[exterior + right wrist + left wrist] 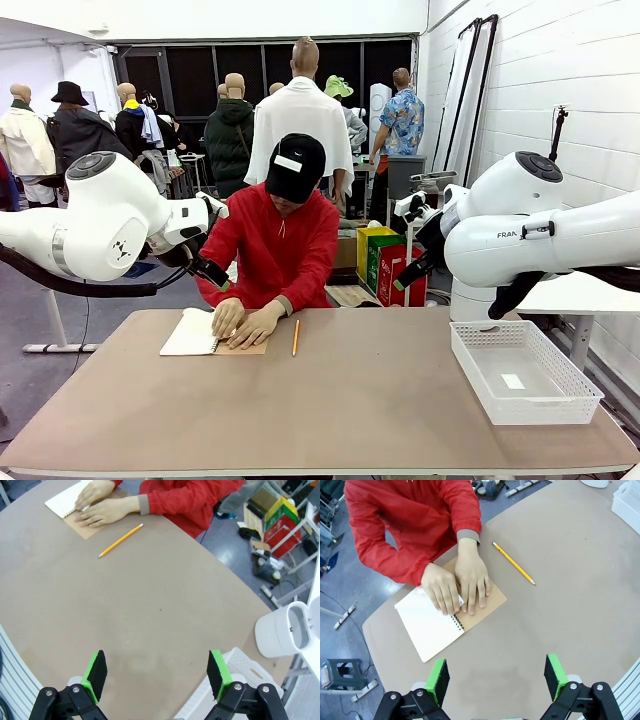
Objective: Sort the paper based on its condition.
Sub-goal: If a person hands you a paper, place it in the Organizing basket , and if it's crumpled, put it in the Trash can.
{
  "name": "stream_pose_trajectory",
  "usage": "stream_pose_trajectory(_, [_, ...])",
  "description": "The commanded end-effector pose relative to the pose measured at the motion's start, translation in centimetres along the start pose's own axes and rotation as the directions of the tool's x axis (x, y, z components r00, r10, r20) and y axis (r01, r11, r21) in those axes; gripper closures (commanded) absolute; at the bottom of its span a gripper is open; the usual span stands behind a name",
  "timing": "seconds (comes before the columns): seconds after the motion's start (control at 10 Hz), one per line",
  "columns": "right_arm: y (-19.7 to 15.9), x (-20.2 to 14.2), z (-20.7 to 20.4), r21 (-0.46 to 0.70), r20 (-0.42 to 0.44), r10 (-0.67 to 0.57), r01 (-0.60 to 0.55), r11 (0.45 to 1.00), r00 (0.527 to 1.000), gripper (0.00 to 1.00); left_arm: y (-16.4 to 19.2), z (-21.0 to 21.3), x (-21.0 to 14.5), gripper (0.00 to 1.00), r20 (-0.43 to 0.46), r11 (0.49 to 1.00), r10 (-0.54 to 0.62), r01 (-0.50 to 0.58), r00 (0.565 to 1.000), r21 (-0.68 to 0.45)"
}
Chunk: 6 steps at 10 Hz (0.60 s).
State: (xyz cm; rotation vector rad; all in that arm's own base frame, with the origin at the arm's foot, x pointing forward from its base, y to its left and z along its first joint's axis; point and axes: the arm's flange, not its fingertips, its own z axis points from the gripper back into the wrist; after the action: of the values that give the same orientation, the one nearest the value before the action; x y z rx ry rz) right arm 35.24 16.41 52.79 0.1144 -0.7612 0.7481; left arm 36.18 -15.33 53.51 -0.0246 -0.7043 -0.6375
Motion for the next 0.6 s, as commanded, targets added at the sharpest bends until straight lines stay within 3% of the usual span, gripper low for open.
stream_pose_trajectory(0.0, [-0.10, -0.07, -0.05, 0.003, -0.001, 0.001, -0.001, 1.000, 1.000, 0.00, 0.00, -0.02, -0.04, 0.00, -0.004, 1.000, 0.000, 0.000, 1.000, -0.001])
stream_pose_trajectory(0.5, [-0.10, -0.07, -0.05, 0.003, -0.001, 0.001, -0.001, 1.000, 1.000, 0.00, 0.00, -0.02, -0.04, 0.00, -0.004, 1.000, 0.000, 0.000, 1.000, -0.001])
